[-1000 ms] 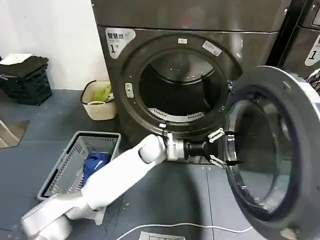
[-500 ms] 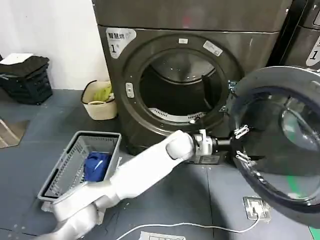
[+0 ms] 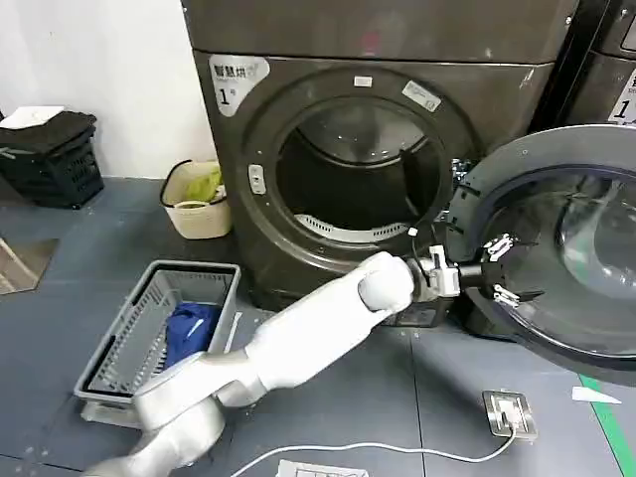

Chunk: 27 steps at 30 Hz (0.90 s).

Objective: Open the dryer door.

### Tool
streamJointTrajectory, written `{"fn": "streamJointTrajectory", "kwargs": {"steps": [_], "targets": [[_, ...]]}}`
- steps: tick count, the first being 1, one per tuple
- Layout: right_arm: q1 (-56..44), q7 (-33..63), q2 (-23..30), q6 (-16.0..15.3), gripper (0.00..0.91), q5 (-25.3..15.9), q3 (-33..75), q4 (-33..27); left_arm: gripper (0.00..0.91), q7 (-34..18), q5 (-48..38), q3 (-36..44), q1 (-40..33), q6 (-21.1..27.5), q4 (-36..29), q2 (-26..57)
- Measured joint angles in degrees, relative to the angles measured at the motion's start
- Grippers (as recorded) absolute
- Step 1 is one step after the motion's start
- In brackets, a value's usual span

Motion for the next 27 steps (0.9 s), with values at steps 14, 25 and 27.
{"fn": "streamJointTrajectory", "kwargs": {"steps": [14, 25, 27], "targets": [[-0.23, 0.37, 0.00, 0.05, 0.907, 0.13, 0.68, -2.04, 0.907, 2.70, -8.69, 0.06, 1.40, 4.66, -4.06, 1.37], [-0.65, -2.09, -0.16, 0.08, 0.907, -0.51, 0.40, -4.91, 0.907, 5.57, -14.74, -0.73, 5.90, 7.76, -20.72, 11.89], [-0.30, -2.10, -1.22, -1.25, 0.907, -0.30, 0.10, -4.91, 0.907, 5.38, -16.07, -0.71, 6.37, 8.38, -23.73, 14.54]]}}
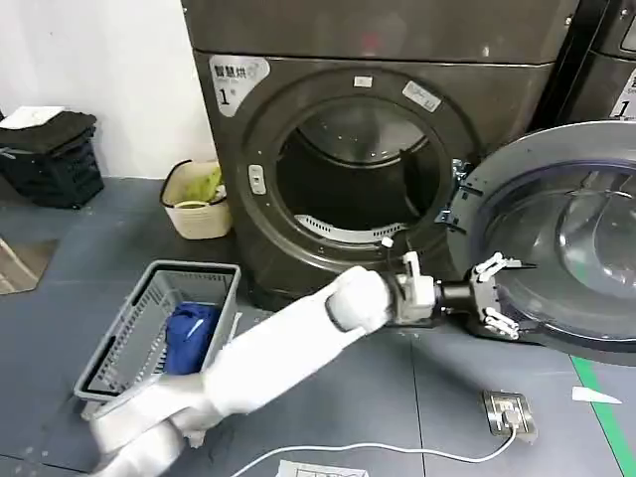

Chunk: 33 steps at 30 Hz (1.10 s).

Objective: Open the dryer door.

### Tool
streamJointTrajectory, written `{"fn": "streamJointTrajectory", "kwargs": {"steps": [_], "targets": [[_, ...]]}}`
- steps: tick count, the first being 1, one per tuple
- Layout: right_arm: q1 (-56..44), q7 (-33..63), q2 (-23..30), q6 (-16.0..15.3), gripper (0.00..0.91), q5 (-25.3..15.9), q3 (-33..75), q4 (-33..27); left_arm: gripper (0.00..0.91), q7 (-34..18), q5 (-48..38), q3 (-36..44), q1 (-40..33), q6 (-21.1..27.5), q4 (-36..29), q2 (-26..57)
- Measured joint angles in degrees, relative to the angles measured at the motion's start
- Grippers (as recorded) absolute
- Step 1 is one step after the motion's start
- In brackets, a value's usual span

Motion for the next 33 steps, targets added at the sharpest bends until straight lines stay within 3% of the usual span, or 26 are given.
{"fn": "streamJointTrajectory", "kwargs": {"steps": [3, 7, 16, 28, 33], "targets": [[0.43, -0.30, -1.16, -0.07, 0.907, 0.06, -0.51, -0.38, 0.907, -0.18, -1.31, -0.47, 1.14, -0.07, -4.62, 4.74], [1.13, -0.99, -2.61, 2.45, 0.907, -0.55, -1.01, -1.73, 0.907, -0.37, -2.29, -1.90, 3.45, 0.33, -9.83, 11.20], [2.32, -1.92, -4.86, 2.66, 0.907, -0.62, -2.53, -2.85, 0.907, -0.89, -3.45, -7.26, 9.91, 0.07, -17.40, 25.14], [4.50, -3.60, -8.36, 2.51, 0.907, -1.72, -5.35, -3.64, 0.907, 3.36, 8.17, -17.49, 18.87, -11.81, -14.50, 42.35], [5.61, -3.96, -9.97, 2.31, 0.907, -2.27, -7.52, -3.70, 0.907, 6.06, 14.48, -24.30, 24.98, -19.29, -13.51, 49.44]]}}
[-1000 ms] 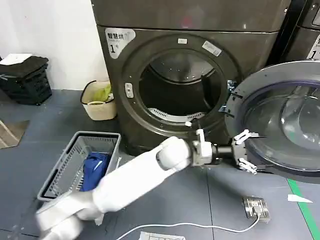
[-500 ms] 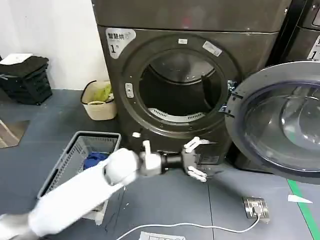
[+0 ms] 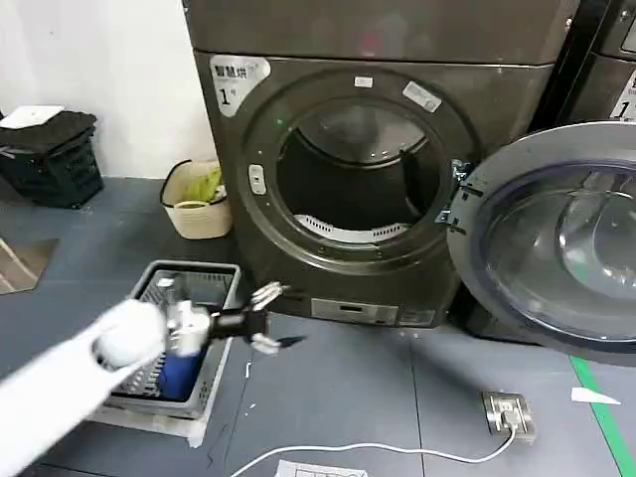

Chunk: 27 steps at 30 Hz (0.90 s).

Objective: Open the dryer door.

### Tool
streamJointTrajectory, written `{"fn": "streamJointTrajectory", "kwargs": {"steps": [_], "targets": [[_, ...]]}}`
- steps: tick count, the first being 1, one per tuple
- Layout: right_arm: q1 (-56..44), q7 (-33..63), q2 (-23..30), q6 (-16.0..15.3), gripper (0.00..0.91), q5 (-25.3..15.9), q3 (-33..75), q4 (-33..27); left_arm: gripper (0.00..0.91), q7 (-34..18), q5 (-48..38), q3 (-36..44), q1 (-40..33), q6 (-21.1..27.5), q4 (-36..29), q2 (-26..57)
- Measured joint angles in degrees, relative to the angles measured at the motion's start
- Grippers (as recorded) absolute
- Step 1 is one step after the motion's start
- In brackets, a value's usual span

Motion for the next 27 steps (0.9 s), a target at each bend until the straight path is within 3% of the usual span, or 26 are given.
{"fn": "streamJointTrajectory", "kwargs": {"steps": [9, 20, 27], "targets": [[1.42, -1.30, -1.85, 1.28, 0.907, -0.45, -3.70, -0.71, 0.907, 0.65, 11.11, -10.89, 8.06, -11.89, 2.82, 10.27], [1.62, -2.13, -2.02, 3.27, 0.907, -0.26, -6.04, -1.22, 0.907, -2.44, 29.12, -11.23, 4.78, -27.09, 7.33, 16.54], [1.39, -2.13, -1.07, 4.30, 0.907, -0.35, -6.58, -0.99, 0.907, -5.24, 44.63, -7.53, -0.87, -27.75, 10.90, 14.47]]}}
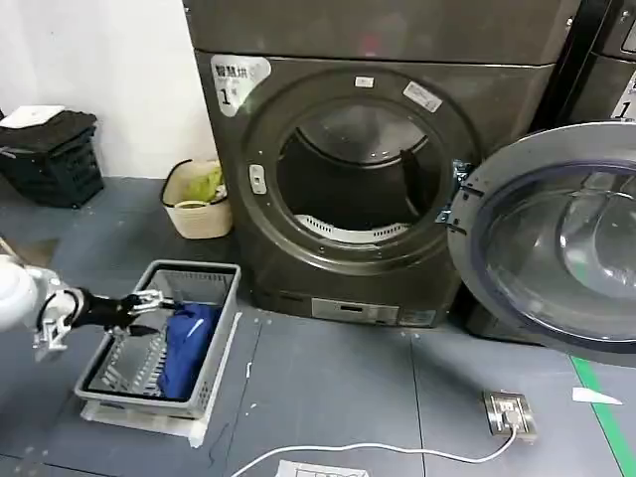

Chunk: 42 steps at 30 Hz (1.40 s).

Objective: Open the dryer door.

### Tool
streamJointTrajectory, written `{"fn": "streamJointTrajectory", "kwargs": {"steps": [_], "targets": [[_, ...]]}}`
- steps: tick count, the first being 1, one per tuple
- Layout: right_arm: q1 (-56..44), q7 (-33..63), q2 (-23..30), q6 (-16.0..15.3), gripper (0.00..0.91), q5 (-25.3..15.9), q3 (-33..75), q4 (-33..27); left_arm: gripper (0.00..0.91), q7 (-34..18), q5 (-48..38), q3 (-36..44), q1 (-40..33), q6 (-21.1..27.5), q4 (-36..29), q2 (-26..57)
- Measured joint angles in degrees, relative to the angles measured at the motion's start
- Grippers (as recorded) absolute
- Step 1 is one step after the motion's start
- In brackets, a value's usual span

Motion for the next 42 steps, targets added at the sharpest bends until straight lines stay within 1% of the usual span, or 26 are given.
{"fn": "streamJointTrajectory", "kwargs": {"steps": [3, 6, 9, 12, 17, 21, 25, 29, 34, 39, 42], "targets": [[-0.38, -0.06, 0.28, 0.29, 0.907, 0.01, 0.12, 0.26, 0.907, -0.82, 7.92, 3.60, -4.35, -0.04, 1.64, -1.92], [-0.71, -0.27, 0.46, 0.44, 0.907, 0.16, 0.44, 0.36, 0.907, -1.13, 13.79, 7.24, -8.66, -0.03, 3.14, -3.94], [-0.94, -0.89, 0.65, 0.68, 0.907, 0.76, 0.83, 0.43, 0.907, -1.03, 16.50, 10.17, -12.23, -0.02, 4.02, -5.27], [-1.09, -2.04, 1.07, 0.67, 0.907, 1.94, 1.43, 0.80, 0.907, -0.97, 18.59, 11.67, -13.98, 0.00, 4.20, -5.59], [-1.26, -3.28, 1.51, 0.62, 0.907, 3.31, 1.82, 1.03, 0.907, -0.95, 19.11, 12.71, -14.67, 0.01, 4.34, -5.21], [-1.14, -3.74, 1.95, 1.20, 0.907, 4.50, 1.86, 1.38, 0.907, -0.98, 18.90, 12.88, -15.11, 0.02, 4.14, -5.20], [-0.95, -3.71, 2.14, 1.67, 0.907, 4.58, 2.01, 1.45, 0.907, -0.99, 18.69, 12.93, -15.36, 0.04, 3.48, -5.26], [-0.92, -3.98, 2.17, 3.17, 0.907, 4.46, 2.34, 1.00, 0.907, -0.97, 18.86, 13.15, -15.42, 0.05, 3.35, -5.66], [-1.10, -4.56, 2.40, 4.12, 0.907, 4.13, 2.72, 0.74, 0.907, -0.96, 19.08, 13.28, -15.47, 0.06, 3.15, -6.02], [-1.08, -4.55, 2.48, 4.55, 0.907, 4.31, 2.72, 0.62, 0.907, -1.11, 19.79, 13.58, -15.55, 0.08, 3.16, -6.20], [-1.07, -4.54, 2.53, 4.71, 0.907, 4.31, 2.72, 0.55, 0.907, -2.42, 21.94, 13.59, -15.63, 0.09, 3.27, -6.62]]}}
